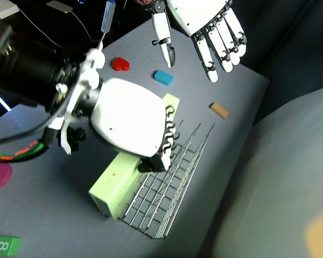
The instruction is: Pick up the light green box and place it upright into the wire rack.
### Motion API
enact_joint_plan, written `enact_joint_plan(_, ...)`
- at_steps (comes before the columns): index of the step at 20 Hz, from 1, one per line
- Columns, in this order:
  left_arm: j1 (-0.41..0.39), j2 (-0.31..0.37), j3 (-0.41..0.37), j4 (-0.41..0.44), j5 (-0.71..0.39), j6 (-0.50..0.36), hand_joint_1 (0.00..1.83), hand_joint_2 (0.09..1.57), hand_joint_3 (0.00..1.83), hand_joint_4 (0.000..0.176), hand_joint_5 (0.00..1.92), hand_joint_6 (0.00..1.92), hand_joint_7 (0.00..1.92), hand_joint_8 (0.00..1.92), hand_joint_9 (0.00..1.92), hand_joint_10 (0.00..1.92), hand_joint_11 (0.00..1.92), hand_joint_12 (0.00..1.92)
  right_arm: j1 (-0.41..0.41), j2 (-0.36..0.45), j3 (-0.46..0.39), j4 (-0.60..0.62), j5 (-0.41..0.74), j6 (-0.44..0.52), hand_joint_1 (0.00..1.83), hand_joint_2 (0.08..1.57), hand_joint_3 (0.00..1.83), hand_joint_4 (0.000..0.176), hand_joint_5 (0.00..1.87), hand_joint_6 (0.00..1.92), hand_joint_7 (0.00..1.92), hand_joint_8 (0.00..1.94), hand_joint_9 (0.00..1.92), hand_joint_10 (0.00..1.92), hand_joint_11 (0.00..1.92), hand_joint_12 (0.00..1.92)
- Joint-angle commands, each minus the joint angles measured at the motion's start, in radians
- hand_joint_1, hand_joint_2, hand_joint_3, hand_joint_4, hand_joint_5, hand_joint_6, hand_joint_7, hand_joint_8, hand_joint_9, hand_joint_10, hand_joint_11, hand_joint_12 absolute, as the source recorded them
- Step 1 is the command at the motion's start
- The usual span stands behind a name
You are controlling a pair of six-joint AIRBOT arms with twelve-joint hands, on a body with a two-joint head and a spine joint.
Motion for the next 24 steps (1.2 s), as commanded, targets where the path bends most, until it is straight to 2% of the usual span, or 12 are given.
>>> enact_joint_plan(1, -0.015, 0.005, -0.005, 0.072, -0.028, 0.005, 0.18, 1.2, 0.0, 0.115, 0.3, 0.0, 0.25, 0.0, 0.21, 0.0, 0.0, 0.6, 0.005, -0.001, 0.002, -0.062, 0.034, 0.005, 1.2, 1.18, 0.0, 0.0, 0.81, 1.12, 0.93, 1.22, 0.88, 1.03, 0.82, 1.31)
enact_joint_plan(4, -0.017, 0.005, -0.012, 0.072, -0.028, 0.005, 0.19, 1.2, 0.0, 0.115, 0.3, 0.0, 0.25, 0.0, 0.21, 0.0, 0.0, 0.59, -0.004, -0.001, 0.003, -0.067, 0.039, 0.007, 1.2, 1.18, 0.0, 0.0, 0.81, 1.12, 0.92, 1.23, 0.86, 1.02, 0.8, 1.31)
enact_joint_plan(5, -0.017, 0.005, -0.015, 0.072, -0.028, 0.005, 0.19, 1.2, 0.0, 0.115, 0.3, 0.0, 0.25, 0.0, 0.21, 0.0, 0.0, 0.59, -0.005, -0.001, 0.002, -0.067, 0.039, 0.009, 1.32, 1.18, 0.0, 0.0, 0.78, 1.12, 0.89, 1.19, 0.83, 1.32, 0.8, 1.32)
enact_joint_plan(6, -0.017, 0.005, -0.018, 0.072, -0.026, 0.005, 0.19, 1.19, 0.0, 0.115, 0.3, 0.0, 0.25, 0.0, 0.21, 0.0, 0.0, 0.6, -0.005, 0.0, 0.002, -0.067, 0.039, 0.013, 1.35, 1.18, 0.0, 0.0, 0.78, 1.12, 0.88, 1.19, 0.83, 1.38, 0.8, 1.33)
enact_joint_plan(12, -0.019, 0.005, -0.043, 0.072, -0.021, -0.022, 0.19, 1.19, 0.0, 0.115, 0.3, 0.0, 0.25, 0.0, 0.21, 0.0, 0.0, 0.61, -0.007, 0.01, 0.002, -0.067, 0.039, 0.013, 1.36, 1.16, 0.0, 0.0, 0.77, 1.18, 0.94, 1.04, 0.85, 1.34, 0.77, 1.33)
enact_joint_plan(14, -0.019, 0.005, -0.054, 0.072, -0.021, -0.032, 0.18, 1.2, 0.0, 0.115, 0.3, 0.0, 0.25, 0.0, 0.21, 0.0, 0.0, 0.61, -0.008, 0.017, -0.001, -0.067, 0.044, 0.012, 1.35, 1.18, 0.0, 0.0, 0.72, 1.26, 0.92, 1.07, 0.76, 1.42, 0.67, 1.34)
enact_joint_plan(15, -0.019, 0.005, -0.061, 0.072, -0.017, -0.038, 0.18, 1.2, 0.0, 0.115, 0.3, 0.0, 0.25, 0.0, 0.21, 0.0, 0.0, 0.61, -0.008, 0.022, -0.003, -0.067, 0.046, 0.01, 1.19, 1.21, 0.0, 0.0, 0.74, 1.32, 0.84, 1.21, 0.63, 1.01, 0.61, 1.35)
enact_joint_plan(16, -0.019, 0.005, -0.068, 0.072, -0.016, -0.042, 0.18, 1.2, 0.0, 0.116, 0.3, 0.0, 0.25, 0.0, 0.21, 0.0, 0.0, 0.62, -0.005, 0.027, -0.005, -0.067, 0.05, 0.01, 1.04, 1.17, 0.0, 0.0, 0.65, 0.68, 0.71, 0.44, 0.58, 0.66, 0.54, 1.31)
enact_joint_plan(17, -0.018, 0.004, -0.072, 0.072, -0.016, -0.044, 0.18, 1.2, 0.0, 0.116, 0.3, 0.0, 0.25, 0.0, 0.21, 0.0, 0.0, 0.62, -0.004, 0.029, -0.006, -0.067, 0.05, 0.01, 1.04, 1.17, 0.0, 0.0, 0.65, 0.68, 0.71, 0.44, 0.58, 0.66, 0.54, 1.31)
enact_joint_plan(18, -0.017, 0.002, -0.078, 0.072, -0.016, -0.044, 0.18, 1.2, 0.0, 0.116, 0.3, 0.0, 0.25, 0.0, 0.21, 0.0, 0.0, 0.62, -0.002, 0.031, -0.006, -0.067, 0.052, 0.009, 1.0, 1.15, 0.0, 0.0, 0.67, 0.34, 0.75, 0.24, 0.6, 0.5, 0.51, 1.27)
enact_joint_plan(20, -0.016, 0.0, -0.086, 0.072, -0.015, -0.05, 0.18, 1.2, 0.0, 0.115, 0.29, 0.0, 0.24, 0.0, 0.21, 0.0, 0.0, 0.6, -0.001, 0.035, -0.008, -0.067, 0.055, 0.006, 0.89, 1.11, 0.0, 0.0, 0.63, 0.02, 0.71, 0.01, 0.63, 0.12, 0.4, 1.12)
enact_joint_plan(24, -0.011, -0.01, -0.099, 0.072, -0.013, -0.061, 0.18, 1.2, 0.0, 0.115, 0.29, 0.0, 0.24, 0.0, 0.22, 0.0, 0.0, 0.58, 0.009, 0.052, -0.028, -0.067, 0.053, 0.006, 0.84, 1.05, 0.0, 0.0, 0.49, 0.0, 0.48, 0.0, 0.47, 0.01, 0.21, 1.07)
